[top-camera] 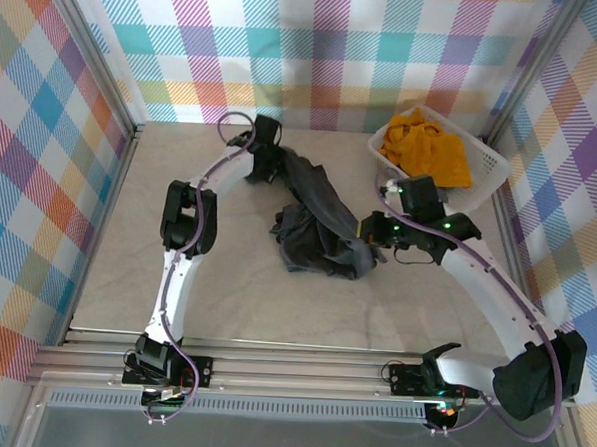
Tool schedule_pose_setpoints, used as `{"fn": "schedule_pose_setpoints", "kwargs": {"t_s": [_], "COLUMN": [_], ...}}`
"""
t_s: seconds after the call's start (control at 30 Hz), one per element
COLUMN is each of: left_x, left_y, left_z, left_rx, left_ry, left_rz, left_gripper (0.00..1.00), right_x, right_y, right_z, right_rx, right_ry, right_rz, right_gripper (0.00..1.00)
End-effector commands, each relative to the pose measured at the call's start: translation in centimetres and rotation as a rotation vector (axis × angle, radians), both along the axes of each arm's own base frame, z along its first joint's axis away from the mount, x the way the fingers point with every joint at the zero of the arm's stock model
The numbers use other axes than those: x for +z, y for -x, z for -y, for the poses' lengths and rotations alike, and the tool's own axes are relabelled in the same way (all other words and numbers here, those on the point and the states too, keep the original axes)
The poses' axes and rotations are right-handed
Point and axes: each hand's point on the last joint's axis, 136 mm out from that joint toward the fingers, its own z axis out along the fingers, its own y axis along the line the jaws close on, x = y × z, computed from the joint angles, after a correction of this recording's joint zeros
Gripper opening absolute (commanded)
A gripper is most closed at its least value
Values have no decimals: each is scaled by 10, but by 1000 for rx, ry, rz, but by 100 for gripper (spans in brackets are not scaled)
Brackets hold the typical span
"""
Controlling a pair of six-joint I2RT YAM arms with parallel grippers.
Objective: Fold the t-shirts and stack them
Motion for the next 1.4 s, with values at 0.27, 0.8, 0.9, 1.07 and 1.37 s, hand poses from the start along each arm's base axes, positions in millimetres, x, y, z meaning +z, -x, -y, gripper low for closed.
{"fn": "schedule_pose_setpoints", "kwargs": {"t_s": [0.27,0.8,0.9,1.07,1.37], "left_x": [183,159,156,101,12], "left_y": [-62,102,127,202,267], "left_z": [68,91,47,-58,-49], "left_rx": [-155,-610,-452,-112,-16], "left_ry": [335,5,-104,-239,95], "left_rz": [551,153,107,-169,-312], "left_gripper": [0,88,87,84,84], "right_x": [51,27,7,-30,-94], "right_y": [44,-31,-62,-110,-203], "right_z": [-175,-35,12,26,12], "right_rx": [531,22,-167,-267,-333], "right_ry": [-413,-147,-33,41,74], "right_rz": [-39,191,160,46,-94], "right_gripper": [0,62,63,64,63]}}
